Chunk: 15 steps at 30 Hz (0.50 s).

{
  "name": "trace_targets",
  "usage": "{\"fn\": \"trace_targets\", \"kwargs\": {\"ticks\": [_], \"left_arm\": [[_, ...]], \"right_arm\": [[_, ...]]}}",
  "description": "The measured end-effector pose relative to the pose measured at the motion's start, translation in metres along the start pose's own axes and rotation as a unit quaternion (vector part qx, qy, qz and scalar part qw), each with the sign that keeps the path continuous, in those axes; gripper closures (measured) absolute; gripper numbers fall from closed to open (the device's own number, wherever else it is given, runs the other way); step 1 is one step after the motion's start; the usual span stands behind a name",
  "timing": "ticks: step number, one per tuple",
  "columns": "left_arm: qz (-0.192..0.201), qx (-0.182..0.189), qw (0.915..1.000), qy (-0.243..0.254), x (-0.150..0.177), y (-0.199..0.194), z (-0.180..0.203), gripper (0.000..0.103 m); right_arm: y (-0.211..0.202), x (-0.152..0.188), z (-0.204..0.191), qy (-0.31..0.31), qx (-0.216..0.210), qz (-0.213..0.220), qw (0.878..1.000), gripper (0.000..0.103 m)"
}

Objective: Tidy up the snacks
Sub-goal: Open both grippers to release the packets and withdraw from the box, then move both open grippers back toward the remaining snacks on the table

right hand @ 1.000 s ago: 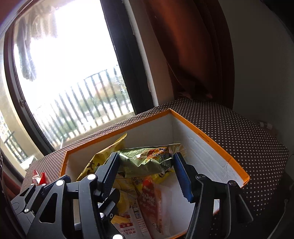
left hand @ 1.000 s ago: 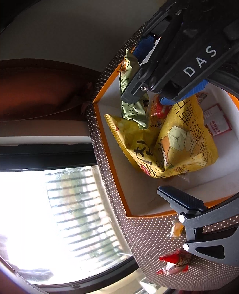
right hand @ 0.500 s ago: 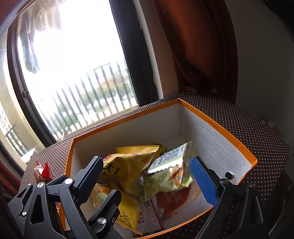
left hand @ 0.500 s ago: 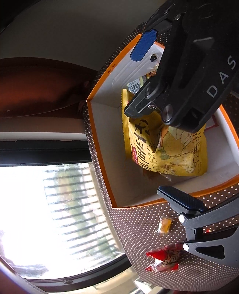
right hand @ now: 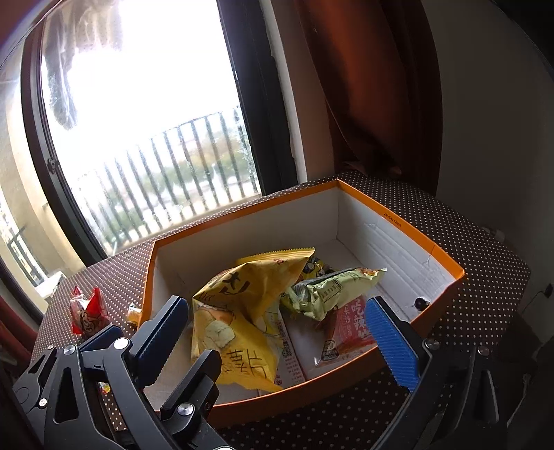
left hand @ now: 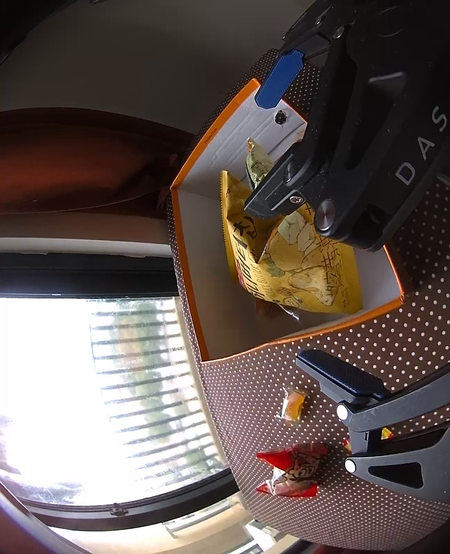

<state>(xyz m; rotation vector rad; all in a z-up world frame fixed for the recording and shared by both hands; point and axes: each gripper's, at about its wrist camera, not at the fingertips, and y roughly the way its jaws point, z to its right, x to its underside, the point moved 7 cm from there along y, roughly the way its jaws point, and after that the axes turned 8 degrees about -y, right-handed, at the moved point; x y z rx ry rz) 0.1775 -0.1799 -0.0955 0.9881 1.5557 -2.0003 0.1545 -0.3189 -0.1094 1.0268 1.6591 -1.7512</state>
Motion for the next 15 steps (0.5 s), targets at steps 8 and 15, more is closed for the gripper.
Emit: {"fn": "trace_targets", "kwargs": {"ticks": [8,15], "left_arm": [[0.023,-0.005,0.9996,-0.015,0.005,-0.026,-0.02,0.013],[0.039,-0.019,0.9986,-0.031,0.011,-0.046,-0.045,0.013]], "right_arm": [[-0.022,0.0,-0.032,-0.029,-0.005,0.017,0.999,0.0],[-0.037,0.002,-0.064,-0.05,-0.019,0.03,0.998,0.0]]}}
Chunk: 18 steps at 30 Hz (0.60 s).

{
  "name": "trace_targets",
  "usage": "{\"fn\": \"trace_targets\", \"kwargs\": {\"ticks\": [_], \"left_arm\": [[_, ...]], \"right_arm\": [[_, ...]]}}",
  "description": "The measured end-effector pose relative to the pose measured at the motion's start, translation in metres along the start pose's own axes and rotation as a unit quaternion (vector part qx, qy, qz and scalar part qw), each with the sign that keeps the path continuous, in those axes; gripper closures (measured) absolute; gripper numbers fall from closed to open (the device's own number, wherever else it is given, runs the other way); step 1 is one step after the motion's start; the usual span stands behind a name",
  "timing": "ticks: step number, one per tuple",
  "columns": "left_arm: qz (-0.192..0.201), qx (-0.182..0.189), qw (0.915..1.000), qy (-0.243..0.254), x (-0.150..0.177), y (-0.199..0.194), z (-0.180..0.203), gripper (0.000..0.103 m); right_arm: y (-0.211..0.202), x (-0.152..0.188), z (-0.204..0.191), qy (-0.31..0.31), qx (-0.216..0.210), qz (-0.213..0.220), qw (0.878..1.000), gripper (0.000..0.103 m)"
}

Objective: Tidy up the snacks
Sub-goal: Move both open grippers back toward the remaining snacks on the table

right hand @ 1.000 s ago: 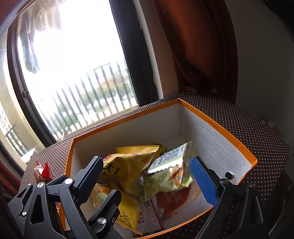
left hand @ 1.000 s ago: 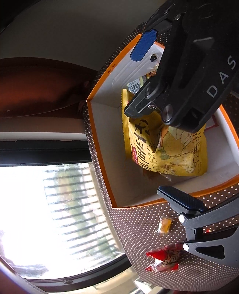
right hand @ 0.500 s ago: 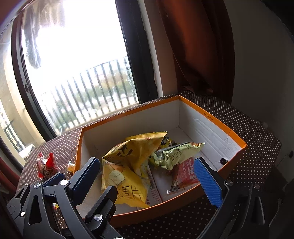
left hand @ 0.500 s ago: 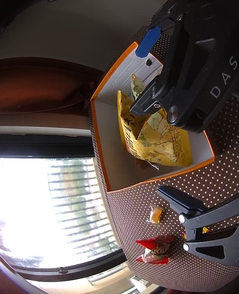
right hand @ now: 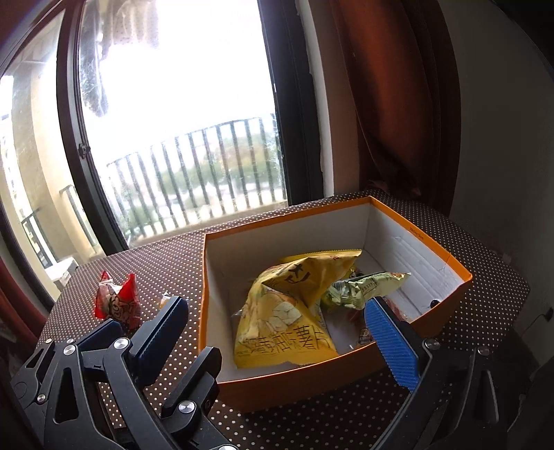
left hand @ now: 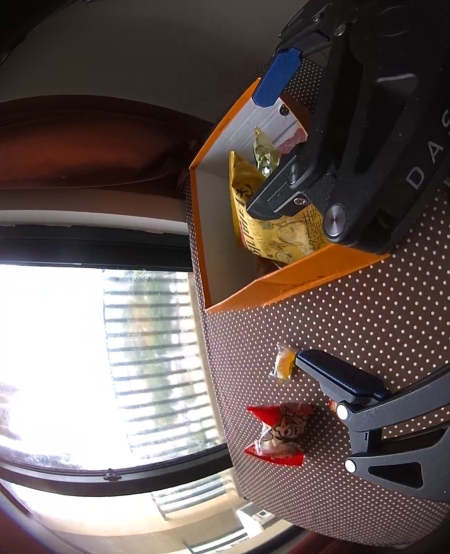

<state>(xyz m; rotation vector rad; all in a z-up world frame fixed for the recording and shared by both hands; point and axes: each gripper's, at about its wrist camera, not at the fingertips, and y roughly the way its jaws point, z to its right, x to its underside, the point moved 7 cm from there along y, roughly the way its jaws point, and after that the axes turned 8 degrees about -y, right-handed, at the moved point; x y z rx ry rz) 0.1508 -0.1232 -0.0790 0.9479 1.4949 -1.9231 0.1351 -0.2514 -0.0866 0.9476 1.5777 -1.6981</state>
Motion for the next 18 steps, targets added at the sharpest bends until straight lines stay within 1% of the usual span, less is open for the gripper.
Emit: {"fn": "trace_targets", "kwargs": {"ticks": [7,18], "left_arm": [[0.017,-0.018,0.9996,-0.014,0.004,-0.012,-0.032,0.013],[0.04,-0.061,0.9967,-0.036,0.009,-0.025,-0.086,0.013]], "right_arm": [[-0.002,0.001,-0.037,-0.03,-0.02,0.006,0.999,0.0],[0.007,0.003,-0.092,-0.065,-0.058,0.026,0.996,0.0]]}}
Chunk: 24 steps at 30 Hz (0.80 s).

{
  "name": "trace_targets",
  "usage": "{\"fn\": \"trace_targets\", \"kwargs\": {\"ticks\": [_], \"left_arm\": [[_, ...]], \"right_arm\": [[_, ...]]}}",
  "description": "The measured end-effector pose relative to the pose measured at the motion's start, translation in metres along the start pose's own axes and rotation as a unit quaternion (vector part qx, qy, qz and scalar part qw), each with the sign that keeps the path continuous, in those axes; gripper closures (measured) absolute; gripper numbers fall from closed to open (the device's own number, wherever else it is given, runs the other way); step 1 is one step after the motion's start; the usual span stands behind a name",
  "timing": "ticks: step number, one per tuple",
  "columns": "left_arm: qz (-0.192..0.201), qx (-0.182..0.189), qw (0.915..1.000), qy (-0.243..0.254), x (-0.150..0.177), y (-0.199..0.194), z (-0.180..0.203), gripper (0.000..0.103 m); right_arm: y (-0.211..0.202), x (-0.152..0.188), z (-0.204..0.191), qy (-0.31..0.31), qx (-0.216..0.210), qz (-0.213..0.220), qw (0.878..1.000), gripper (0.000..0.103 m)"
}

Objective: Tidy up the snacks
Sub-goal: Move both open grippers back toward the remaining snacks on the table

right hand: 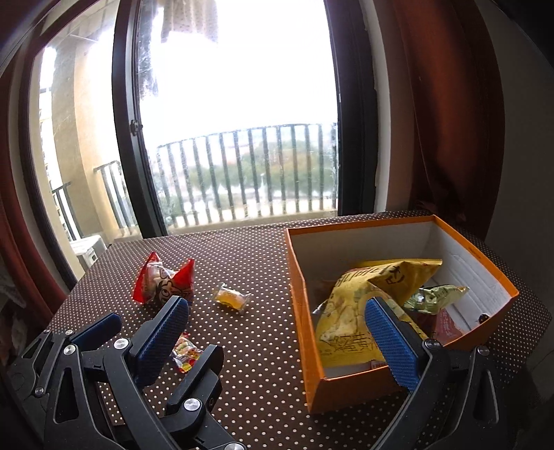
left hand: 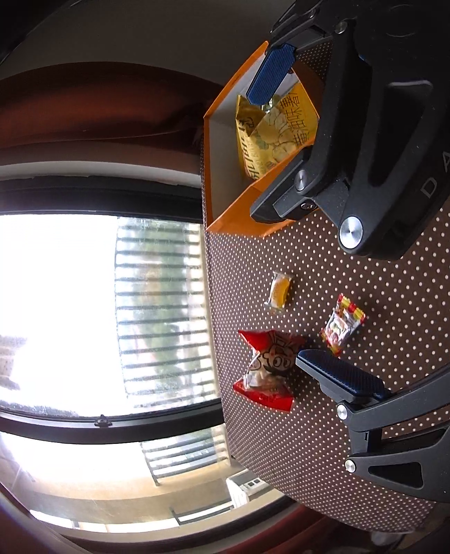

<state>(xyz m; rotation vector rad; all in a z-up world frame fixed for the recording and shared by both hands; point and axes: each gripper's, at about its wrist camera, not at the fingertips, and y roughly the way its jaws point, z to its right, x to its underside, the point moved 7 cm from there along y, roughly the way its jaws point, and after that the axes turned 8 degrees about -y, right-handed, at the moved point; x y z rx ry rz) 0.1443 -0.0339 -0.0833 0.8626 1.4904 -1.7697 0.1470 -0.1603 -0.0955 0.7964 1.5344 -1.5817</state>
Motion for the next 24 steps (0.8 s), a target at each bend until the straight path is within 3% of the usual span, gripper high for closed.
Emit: {"fn": "trace_targets", "kwargs": {"ticks": [14,24], "left_arm": [[-0.012,-0.046,0.9982,-0.036,0.013,0.024,-0.055,0.013],[-0.05,-0.073,0.9947,-0.052,0.032,0.049,-0.085,0.013]], "right_arm": [[0.044,0.008,-0.059,-0.033,-0.066,-0.014,0.997,0.0],[0.079,0.028,-0.088,-0.044,-0.103,-0.045,0.993,0.0]]}}
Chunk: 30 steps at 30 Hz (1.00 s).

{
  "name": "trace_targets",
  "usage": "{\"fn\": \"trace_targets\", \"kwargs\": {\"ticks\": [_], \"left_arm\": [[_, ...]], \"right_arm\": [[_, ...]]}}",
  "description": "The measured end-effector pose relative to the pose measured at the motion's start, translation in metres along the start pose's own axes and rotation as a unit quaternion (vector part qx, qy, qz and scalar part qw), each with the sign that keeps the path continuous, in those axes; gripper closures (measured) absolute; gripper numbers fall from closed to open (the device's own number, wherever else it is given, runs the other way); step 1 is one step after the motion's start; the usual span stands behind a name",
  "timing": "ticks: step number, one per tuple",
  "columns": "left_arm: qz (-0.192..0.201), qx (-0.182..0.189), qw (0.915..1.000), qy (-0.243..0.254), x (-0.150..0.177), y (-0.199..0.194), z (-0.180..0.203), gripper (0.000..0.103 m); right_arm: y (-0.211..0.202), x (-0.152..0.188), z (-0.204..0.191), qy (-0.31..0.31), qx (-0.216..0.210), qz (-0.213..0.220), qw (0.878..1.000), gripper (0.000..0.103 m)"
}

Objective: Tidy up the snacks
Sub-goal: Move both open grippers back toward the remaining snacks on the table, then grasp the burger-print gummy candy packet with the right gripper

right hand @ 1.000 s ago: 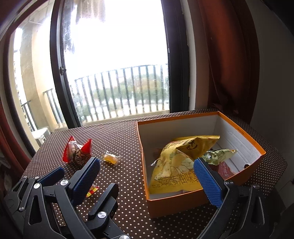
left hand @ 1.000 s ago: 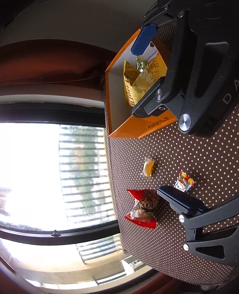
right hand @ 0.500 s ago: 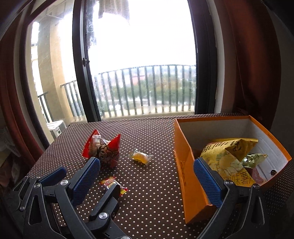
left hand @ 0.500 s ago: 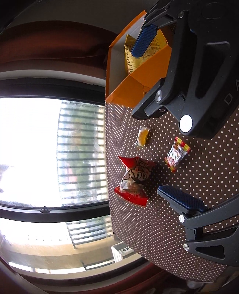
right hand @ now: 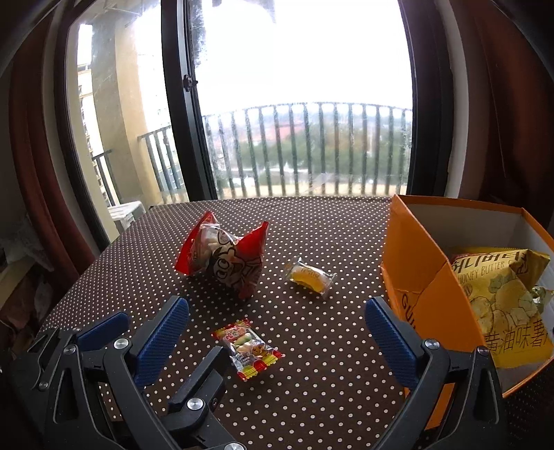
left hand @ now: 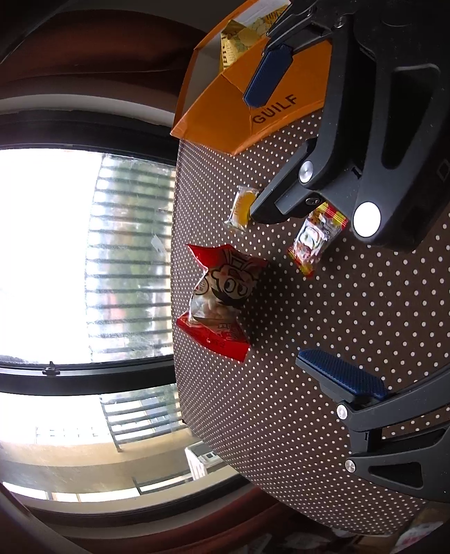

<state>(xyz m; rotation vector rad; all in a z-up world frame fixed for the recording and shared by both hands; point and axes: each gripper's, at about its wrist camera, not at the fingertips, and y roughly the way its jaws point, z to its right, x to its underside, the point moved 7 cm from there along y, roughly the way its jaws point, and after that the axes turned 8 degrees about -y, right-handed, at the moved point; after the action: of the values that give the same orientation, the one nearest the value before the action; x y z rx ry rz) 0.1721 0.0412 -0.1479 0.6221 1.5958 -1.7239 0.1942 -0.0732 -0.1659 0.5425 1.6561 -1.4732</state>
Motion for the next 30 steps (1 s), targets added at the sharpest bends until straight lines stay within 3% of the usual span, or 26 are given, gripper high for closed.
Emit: {"fn": "trace_targets", "kwargs": {"ticks": [9,19,27,30], "left_arm": [[-0.036,-0.019,0.9992,0.0,0.018,0.029,-0.017,0.015],[-0.072,-0.001,0.9973,0.015,0.032,0.053,-0.024,0.018],[-0.094,-0.006,0.9955,0.014,0.043,0.067,-0.029,0.018],[-0.094,-0.006,0.9955,0.014,0.045,0.067,-0.028,0.018]], "right_arm": [[0.039,0.02,-0.011,-0.002,-0.024,-0.047,0.999,0.002],[0.074,0.04,-0.02,-0.006,-0.049,-0.102,0.994,0.014],[0.09,0.051,-0.029,-0.017,-0.058,-0.13,0.99,0.029],[0.093,0.049,-0.03,-0.023,-0.05,-0.131,0.99,0.04]]}}
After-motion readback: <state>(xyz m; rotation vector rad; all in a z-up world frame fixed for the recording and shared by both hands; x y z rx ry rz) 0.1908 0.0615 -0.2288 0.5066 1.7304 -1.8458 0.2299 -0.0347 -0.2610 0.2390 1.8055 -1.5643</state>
